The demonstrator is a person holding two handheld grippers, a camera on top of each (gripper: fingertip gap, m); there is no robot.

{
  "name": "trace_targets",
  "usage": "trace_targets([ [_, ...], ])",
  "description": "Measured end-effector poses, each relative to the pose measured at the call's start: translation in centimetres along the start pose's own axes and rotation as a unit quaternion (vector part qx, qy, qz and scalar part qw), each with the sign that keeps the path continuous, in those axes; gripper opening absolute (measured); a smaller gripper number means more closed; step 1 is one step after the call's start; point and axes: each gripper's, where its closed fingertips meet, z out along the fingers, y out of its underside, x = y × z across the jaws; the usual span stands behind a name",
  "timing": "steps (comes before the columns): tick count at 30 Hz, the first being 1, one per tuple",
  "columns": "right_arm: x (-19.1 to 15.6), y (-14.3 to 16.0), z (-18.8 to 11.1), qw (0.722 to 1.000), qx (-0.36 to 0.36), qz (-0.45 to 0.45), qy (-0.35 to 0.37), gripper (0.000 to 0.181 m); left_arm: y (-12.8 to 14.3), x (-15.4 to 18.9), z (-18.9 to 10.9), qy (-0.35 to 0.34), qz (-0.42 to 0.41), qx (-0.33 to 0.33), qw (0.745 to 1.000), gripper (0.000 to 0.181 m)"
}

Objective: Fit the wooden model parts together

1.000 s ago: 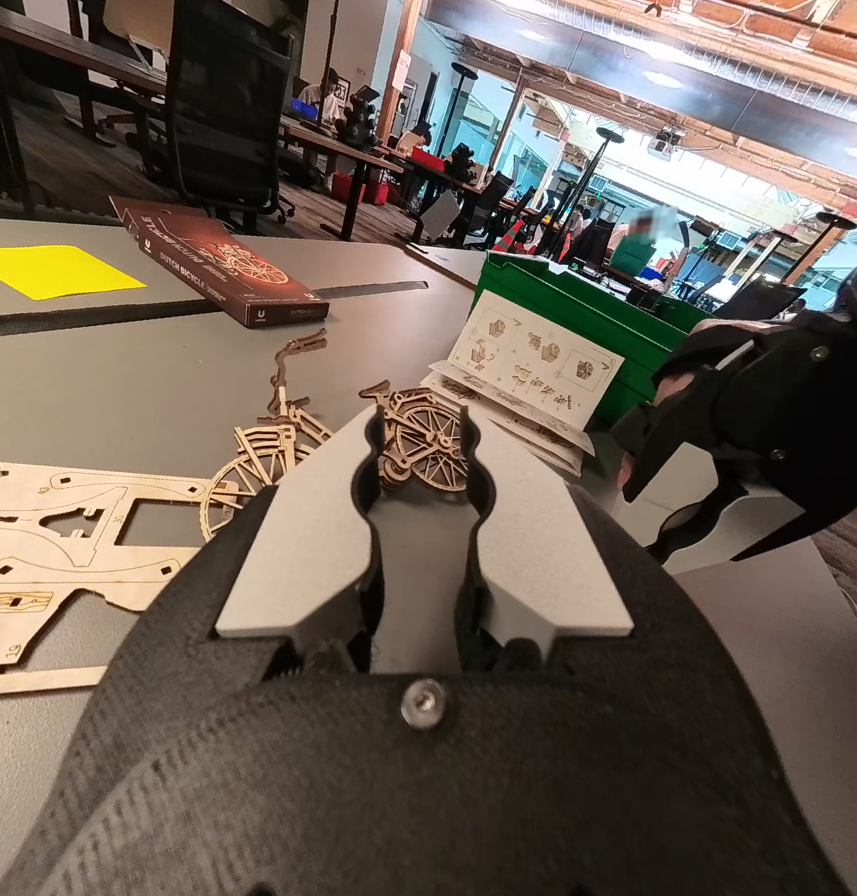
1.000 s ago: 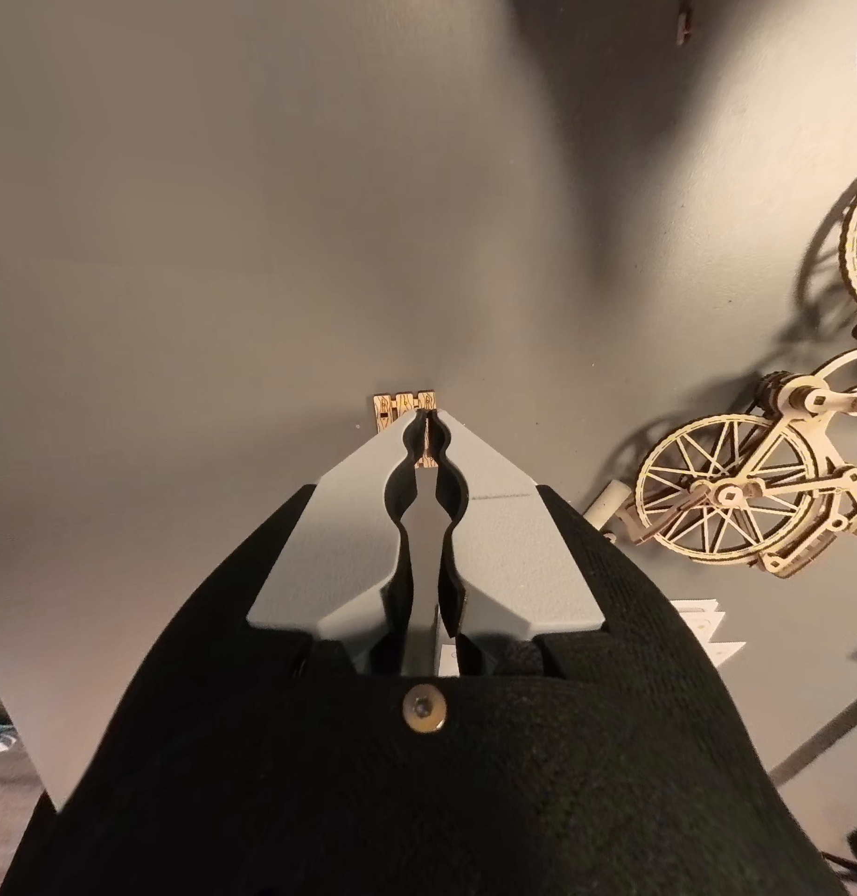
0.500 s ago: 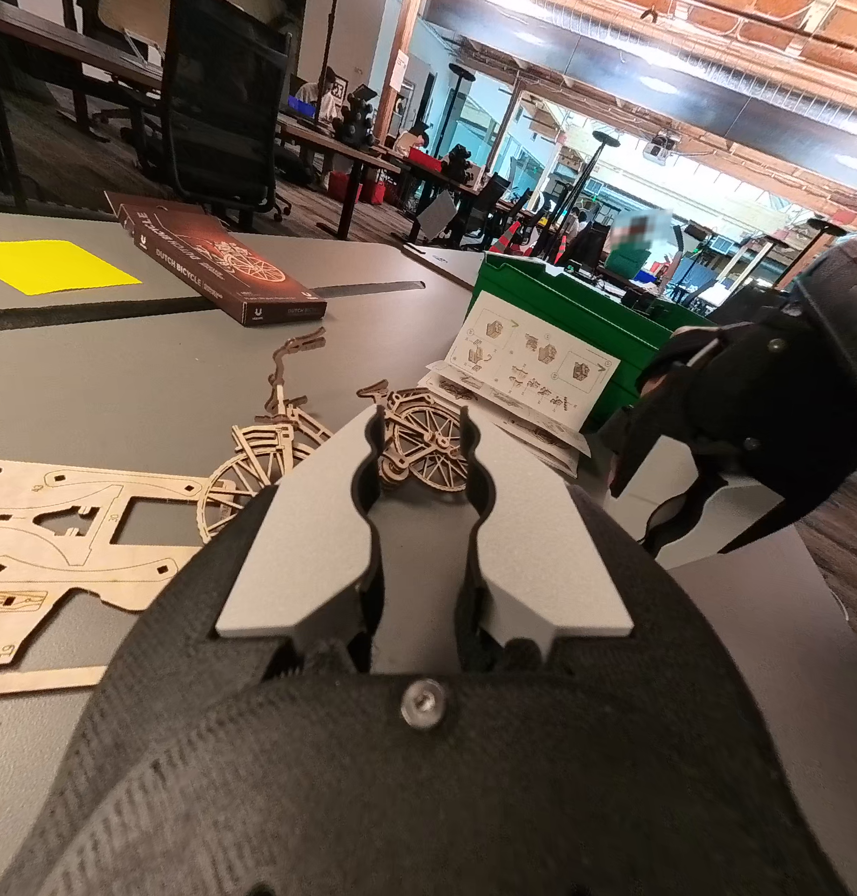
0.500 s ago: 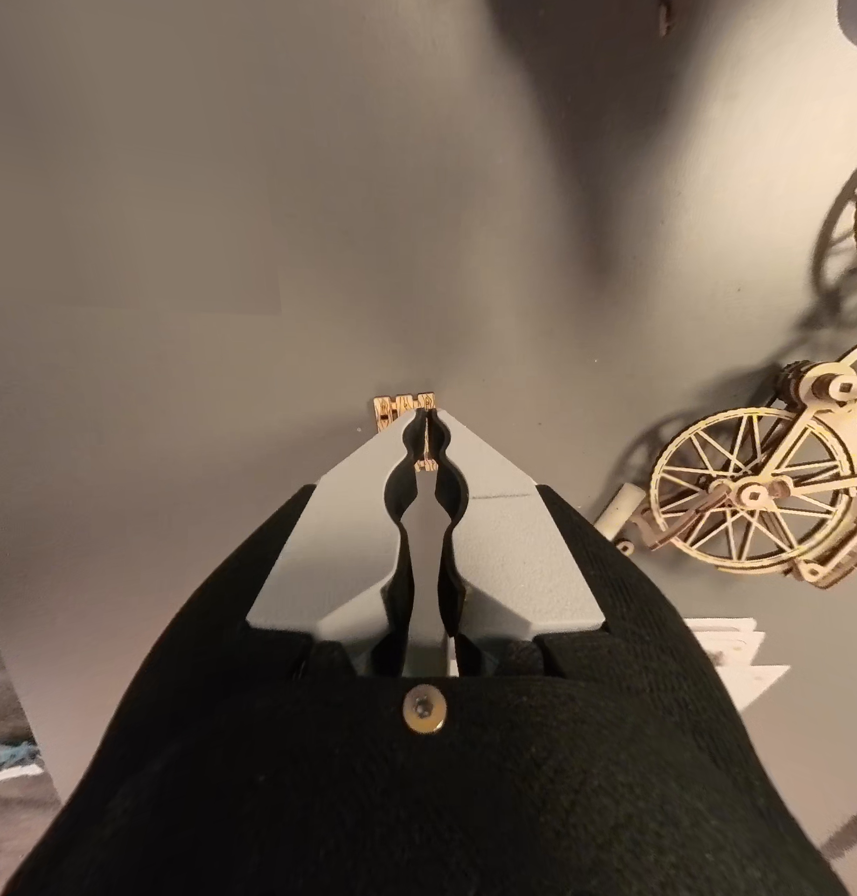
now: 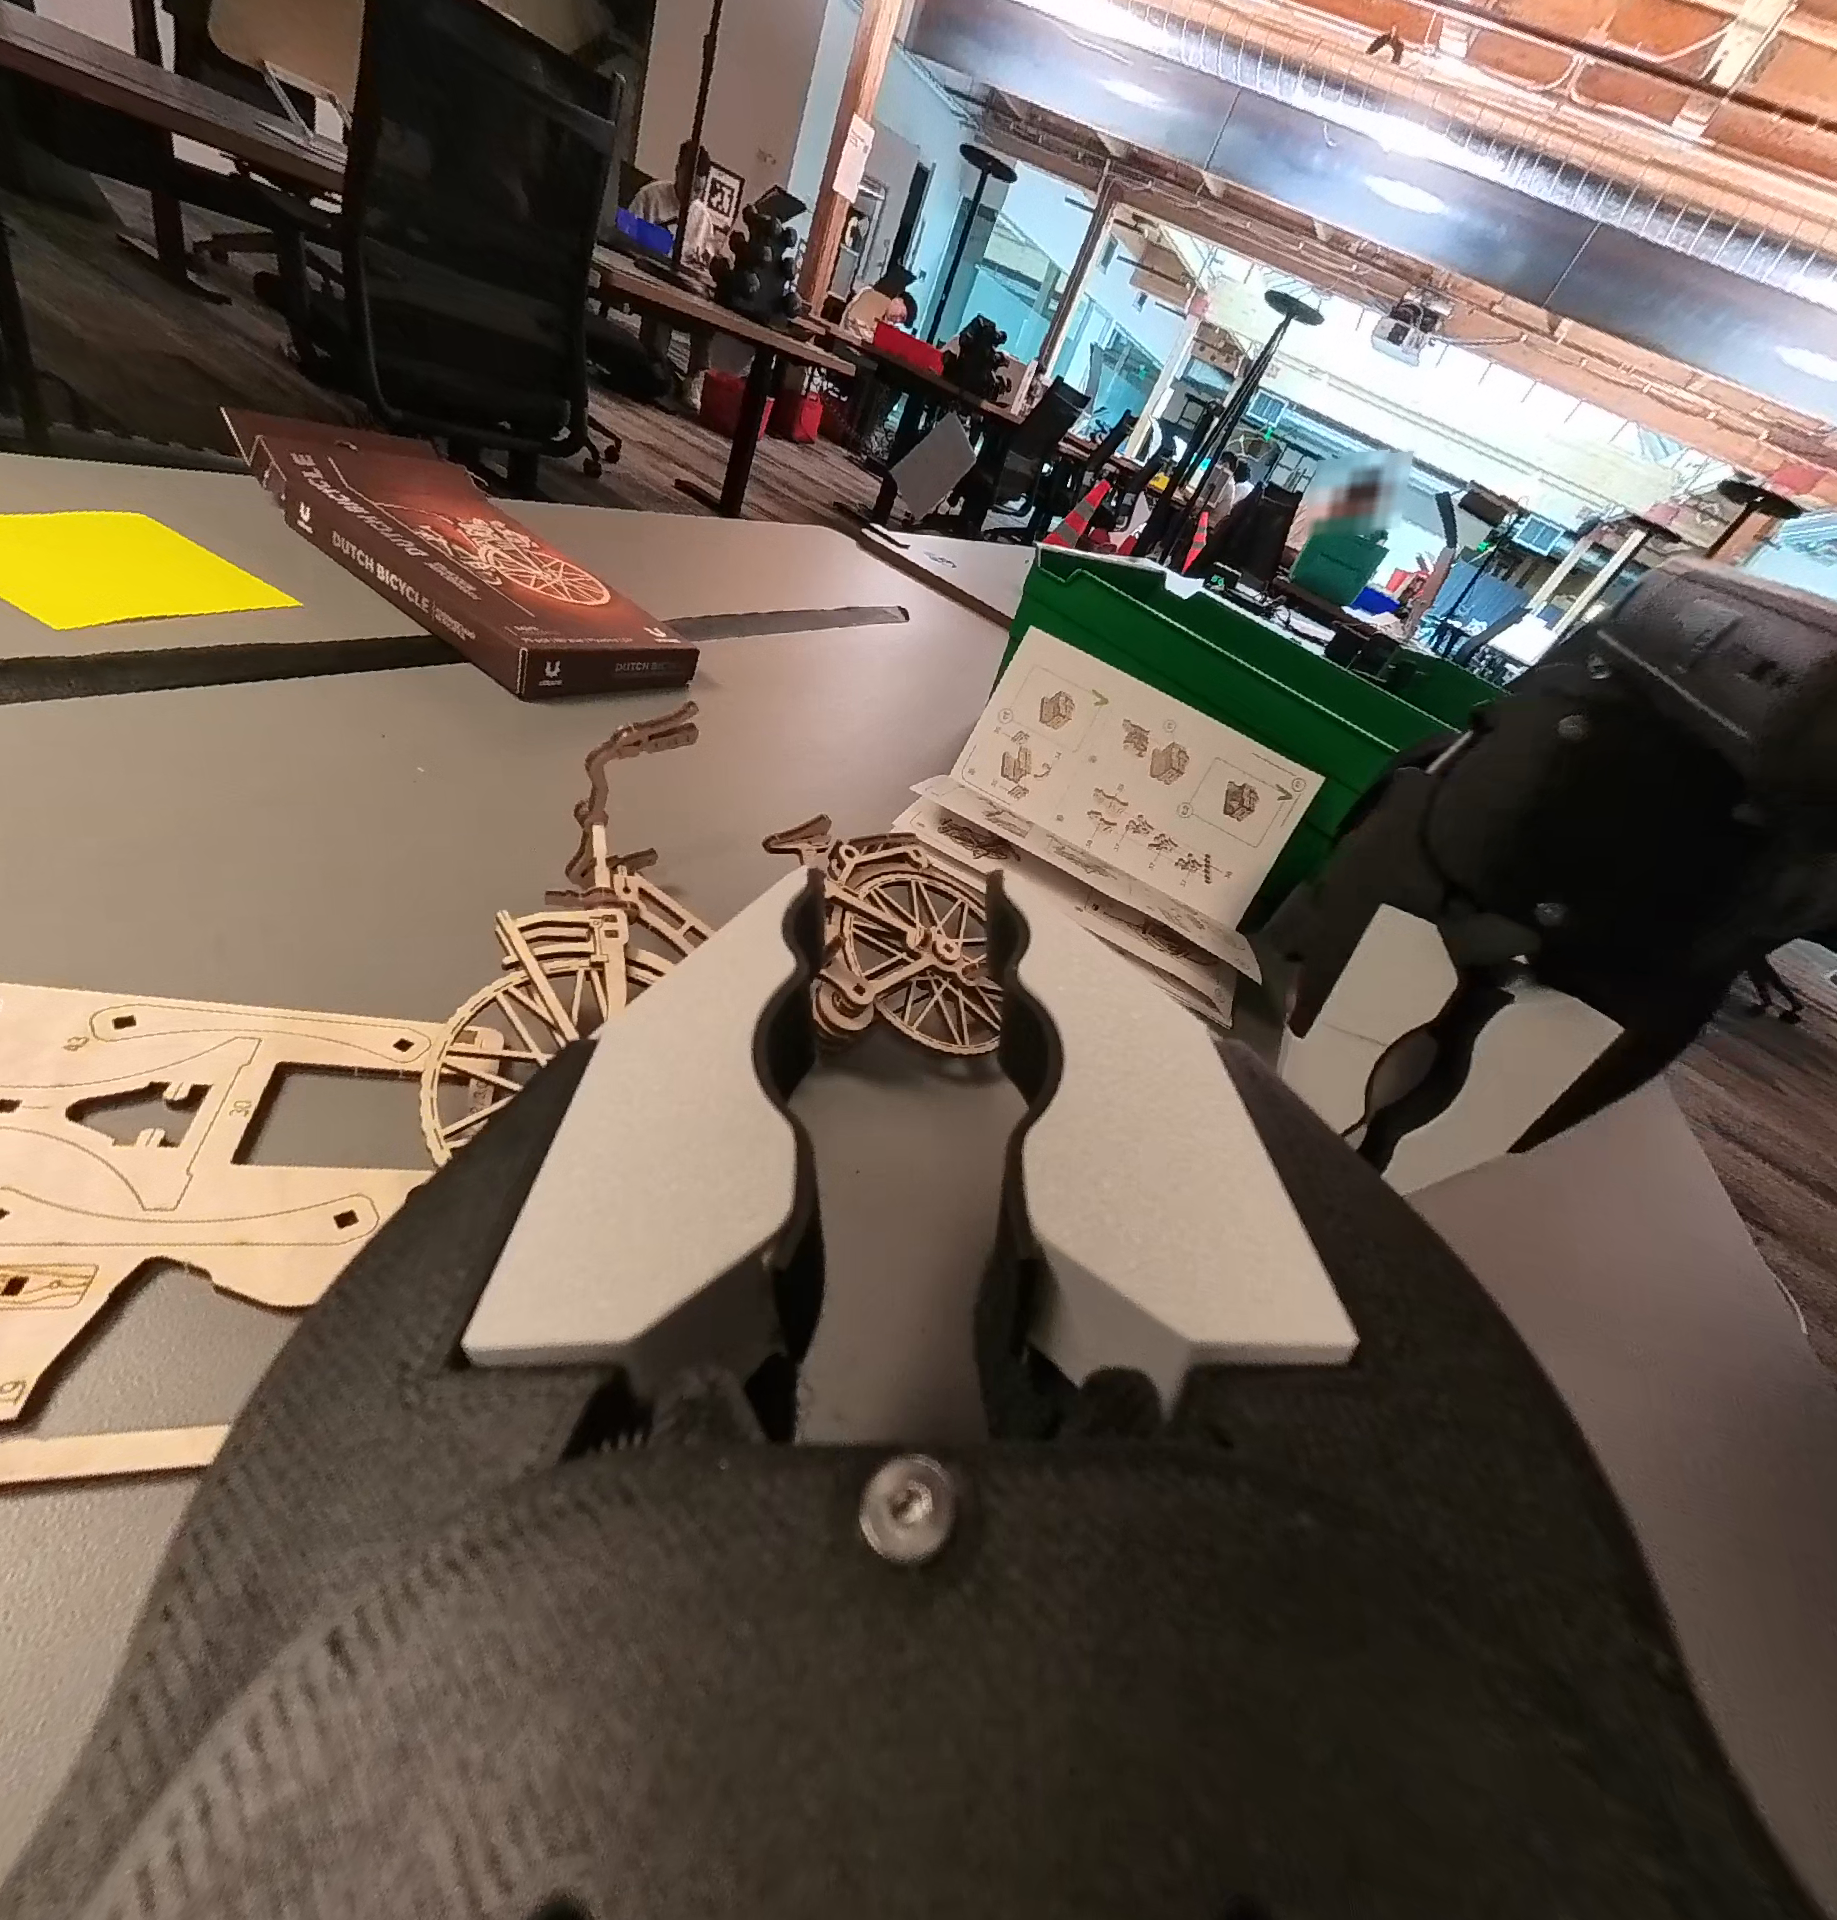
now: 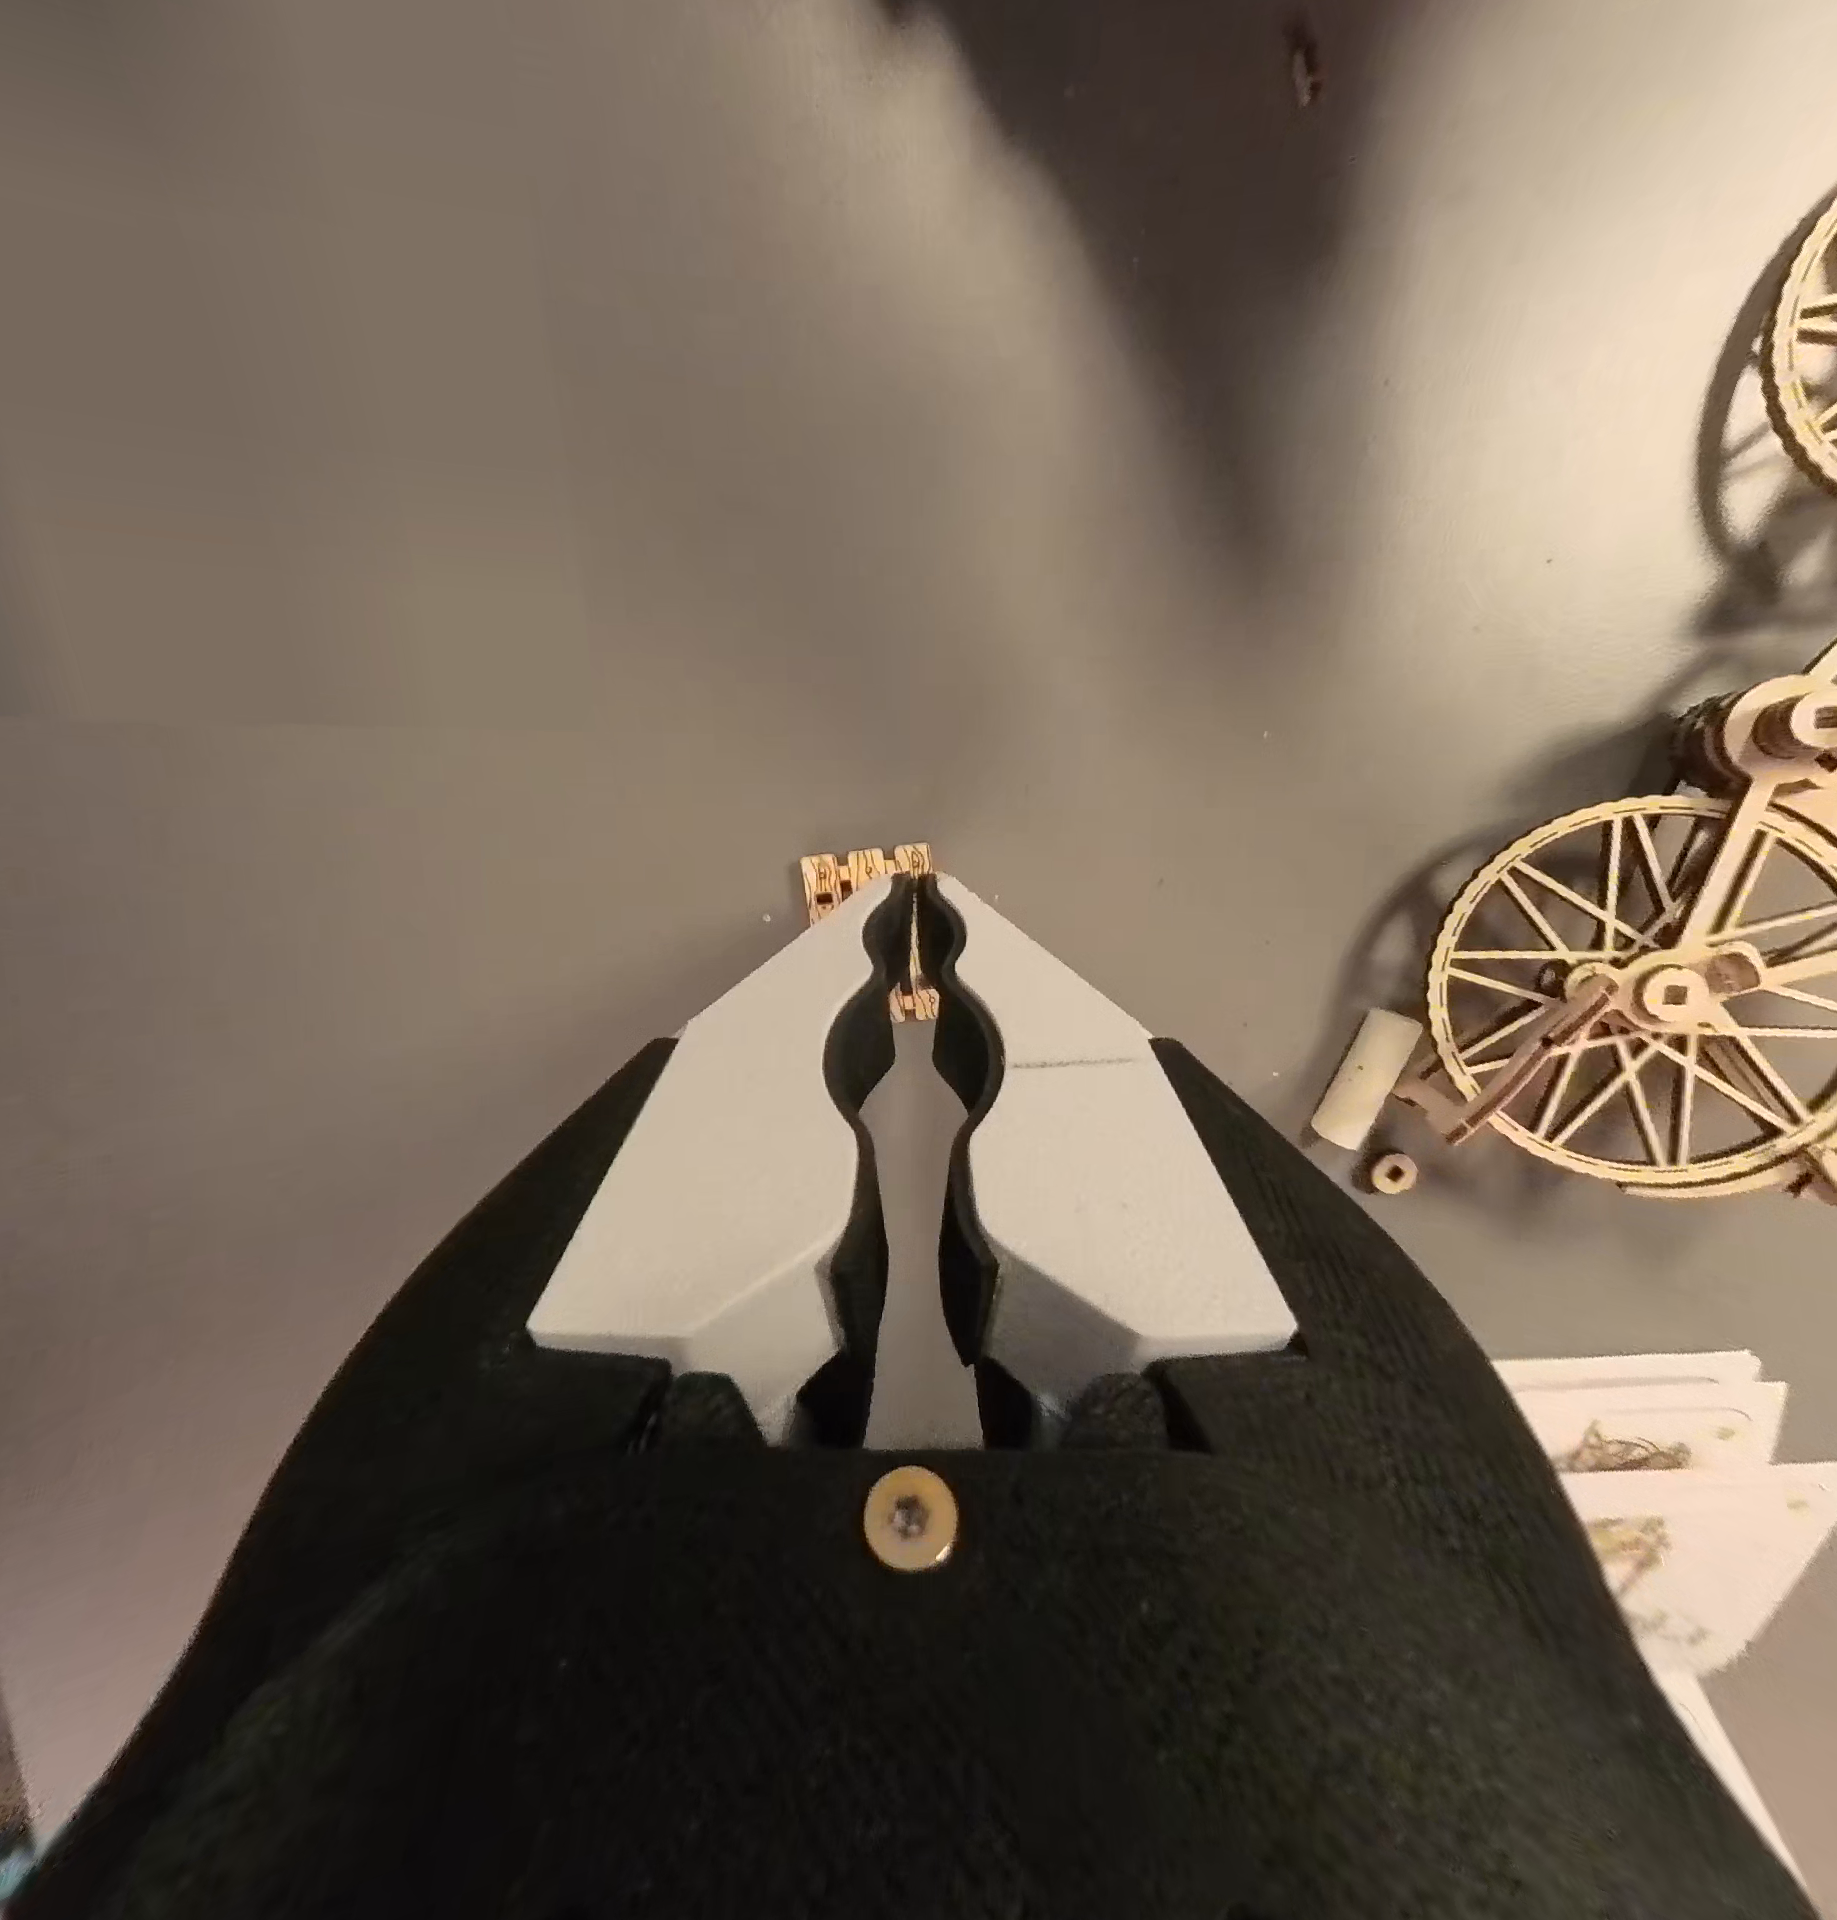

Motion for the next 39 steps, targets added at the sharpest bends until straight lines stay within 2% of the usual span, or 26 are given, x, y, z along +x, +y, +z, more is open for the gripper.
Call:
trace_targets([
  [4,-0.01,-0.04,-0.02,0.999,0.032,0.002,-0.009,0.000,0.01,-0.05,0.00,0.001,-0.003,0.000,1.000,0.029],
  [17,-0.03,-0.27,-0.09,0.998,0.063,-0.006,-0.015,0.000,0.14,-0.01,0.14,0.001,-0.002,-0.006,1.000,0.028],
  [27,-0.07,0.08,-0.12,0.999,0.040,-0.008,-0.014,0.008,0.09,-0.12,0.09,0.003,-0.011,-0.004,1.000,0.028],
  [39,-0.42,0.04,-0.64,0.999,0.023,-0.018,-0.017,0.001,0.00,-0.25,0.02,0.004,-0.021,-0.001,1.000,0.028],
])
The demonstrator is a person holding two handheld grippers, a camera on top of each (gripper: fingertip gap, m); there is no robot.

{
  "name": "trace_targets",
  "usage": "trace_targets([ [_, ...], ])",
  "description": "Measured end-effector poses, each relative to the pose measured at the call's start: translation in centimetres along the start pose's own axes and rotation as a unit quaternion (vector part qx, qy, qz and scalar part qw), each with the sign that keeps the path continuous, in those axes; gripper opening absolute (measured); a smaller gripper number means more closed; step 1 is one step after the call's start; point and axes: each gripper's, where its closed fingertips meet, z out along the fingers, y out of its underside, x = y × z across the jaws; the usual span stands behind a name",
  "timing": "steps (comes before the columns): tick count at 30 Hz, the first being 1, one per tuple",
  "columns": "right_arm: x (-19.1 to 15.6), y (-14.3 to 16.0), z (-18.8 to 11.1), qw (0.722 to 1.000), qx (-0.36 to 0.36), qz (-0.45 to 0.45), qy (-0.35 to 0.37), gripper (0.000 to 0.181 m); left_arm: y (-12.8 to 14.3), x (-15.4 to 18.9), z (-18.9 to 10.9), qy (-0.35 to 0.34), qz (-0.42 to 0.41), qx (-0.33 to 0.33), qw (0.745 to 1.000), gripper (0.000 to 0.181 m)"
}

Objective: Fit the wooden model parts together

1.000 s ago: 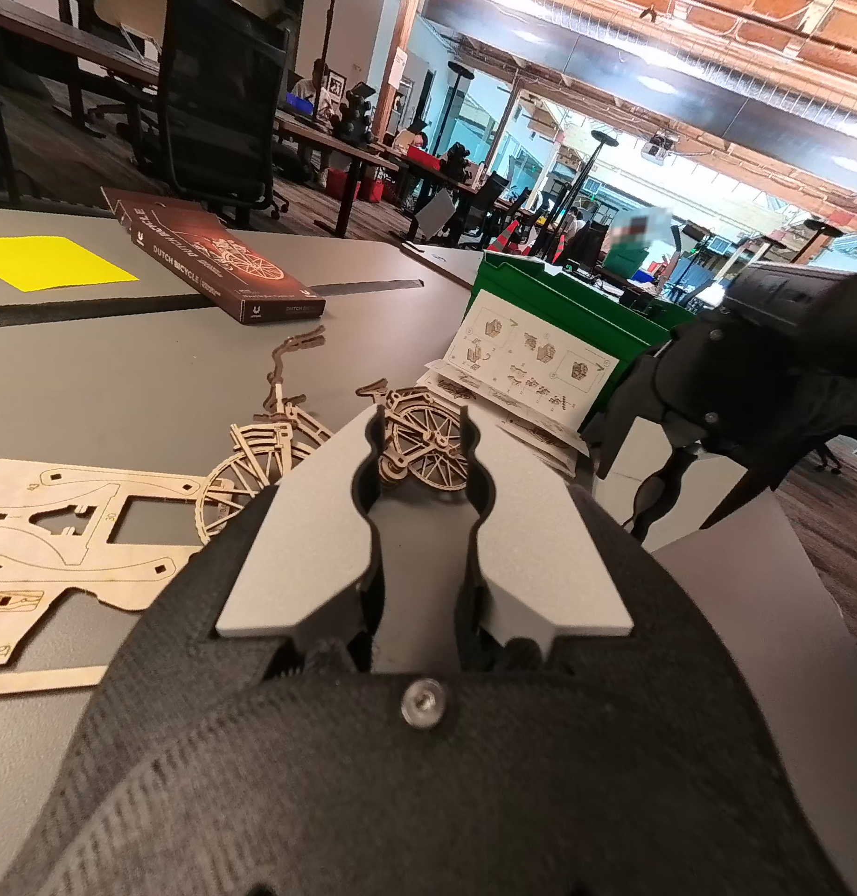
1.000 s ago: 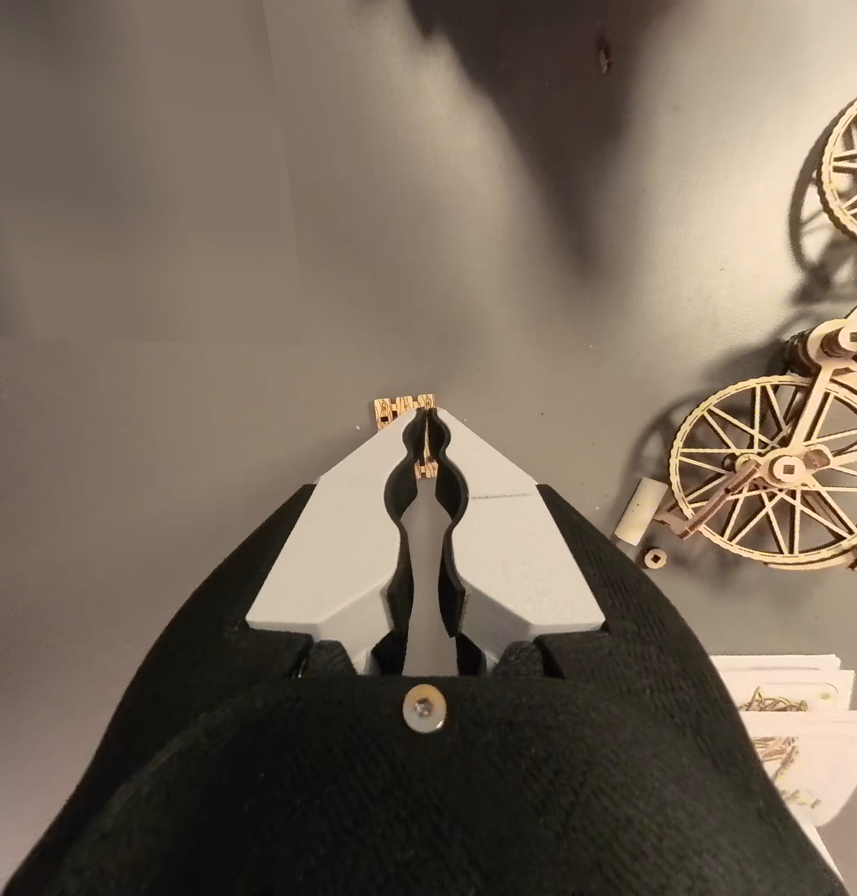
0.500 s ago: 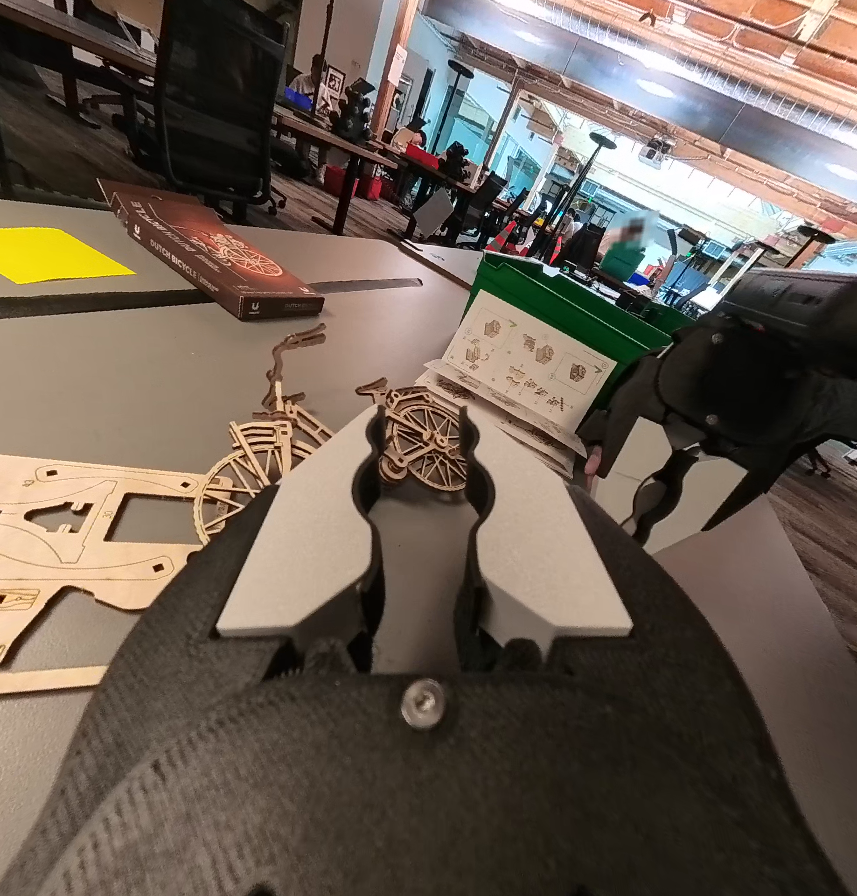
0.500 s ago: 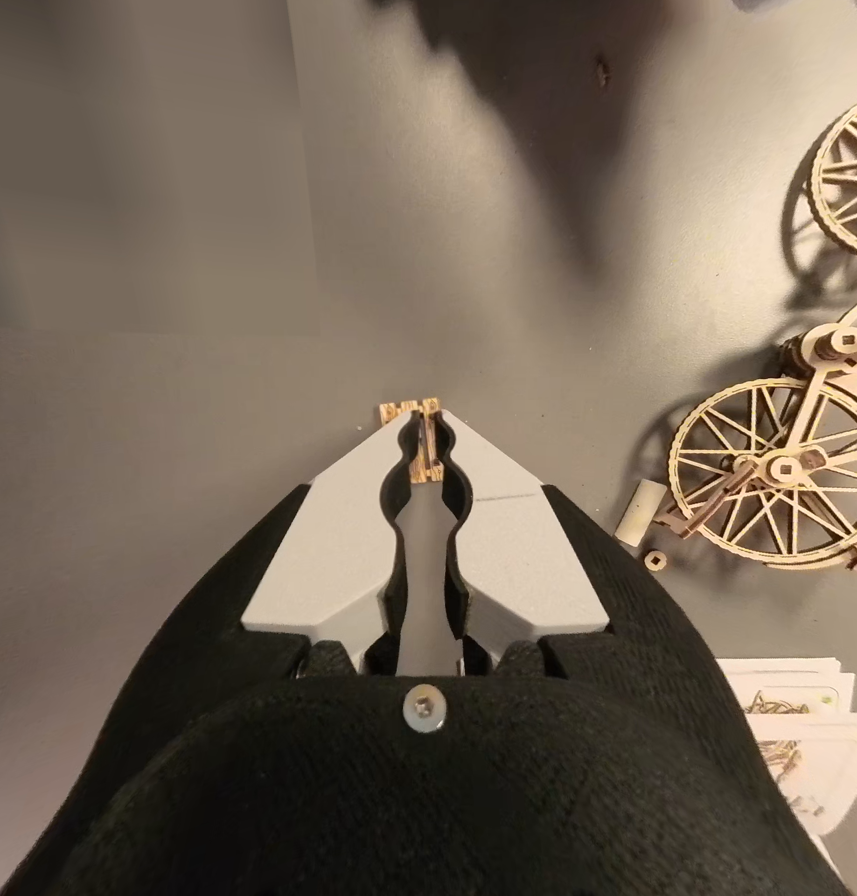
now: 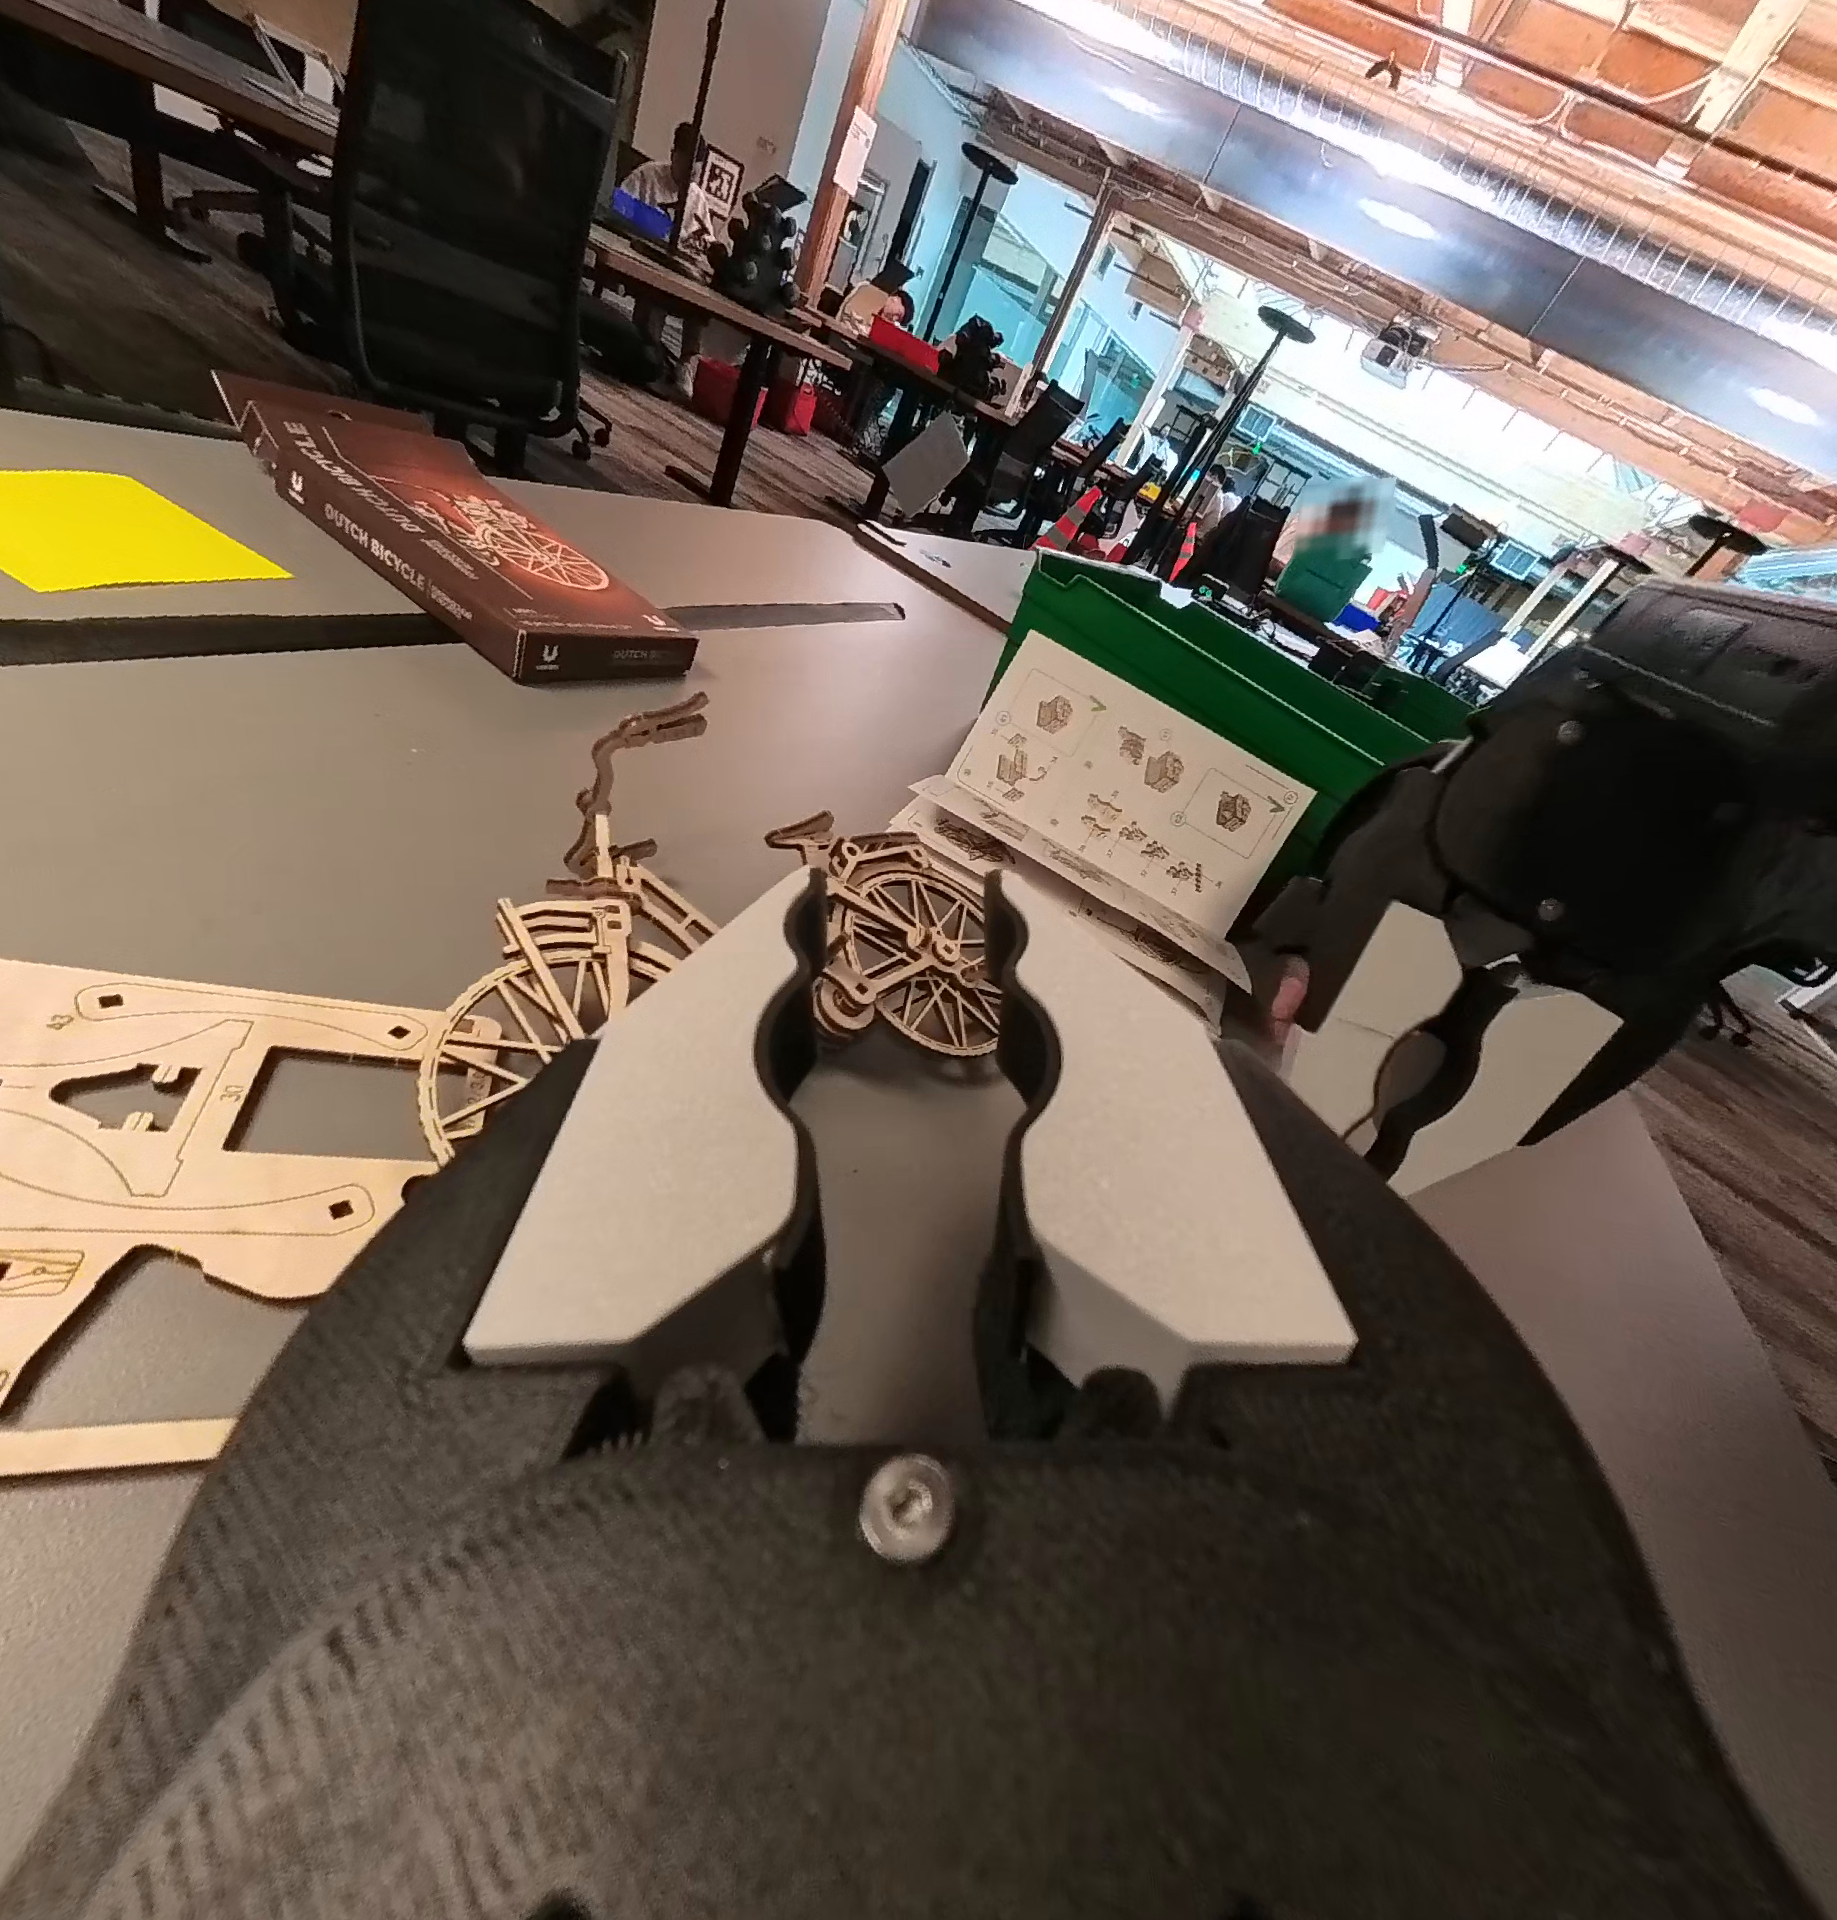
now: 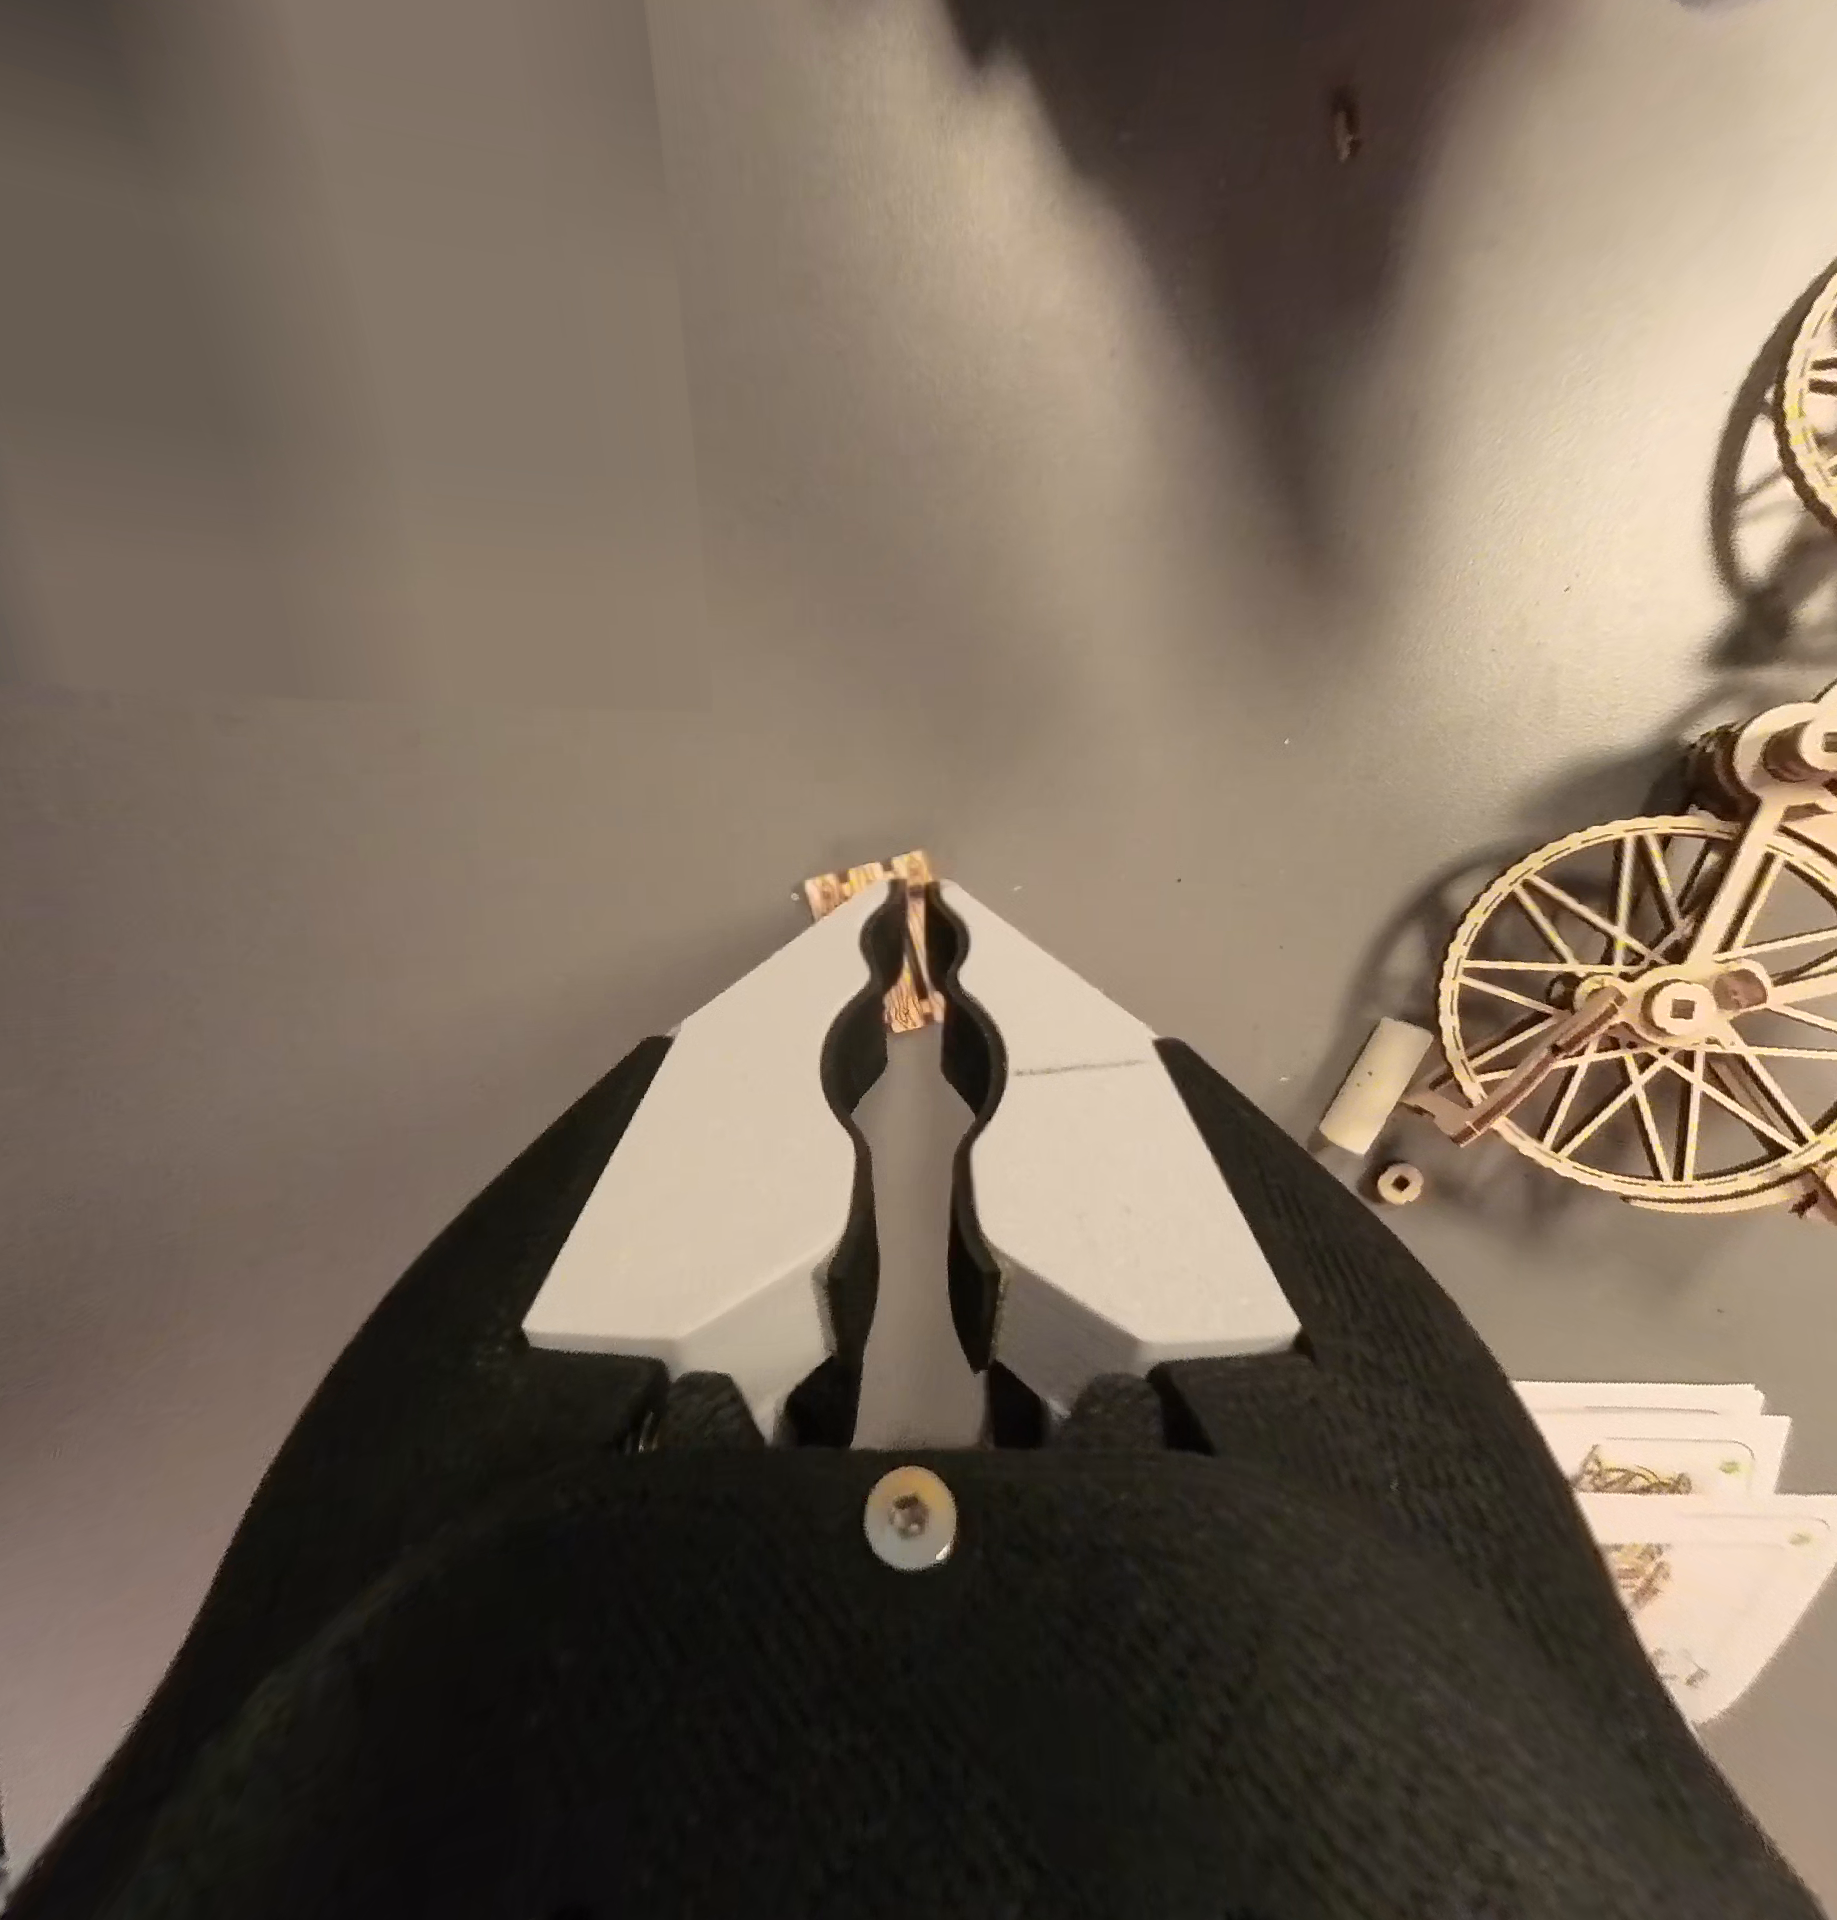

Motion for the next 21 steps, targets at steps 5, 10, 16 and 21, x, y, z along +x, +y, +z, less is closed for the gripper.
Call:
trace_targets([
  [5,-0.09,0.02,0.10,1.000,-0.013,-0.012,-0.004,0.005,0.00,0.03,-0.02,0.000,0.002,0.000,1.000,0.028],
  [10,-0.40,0.05,0.16,0.999,-0.028,-0.039,-0.008,0.008,0.00,-0.02,-0.01,0.000,-0.001,0.000,1.000,0.028],
  [16,-0.47,0.25,0.32,0.995,-0.059,-0.081,0.001,0.006,-0.02,-0.04,-0.02,0.000,-0.003,0.001,1.000,0.028],
  [21,-0.64,0.03,0.37,0.994,-0.056,-0.094,0.002,0.002,-0.02,-0.06,-0.01,0.001,-0.004,0.000,1.000,0.028],
])
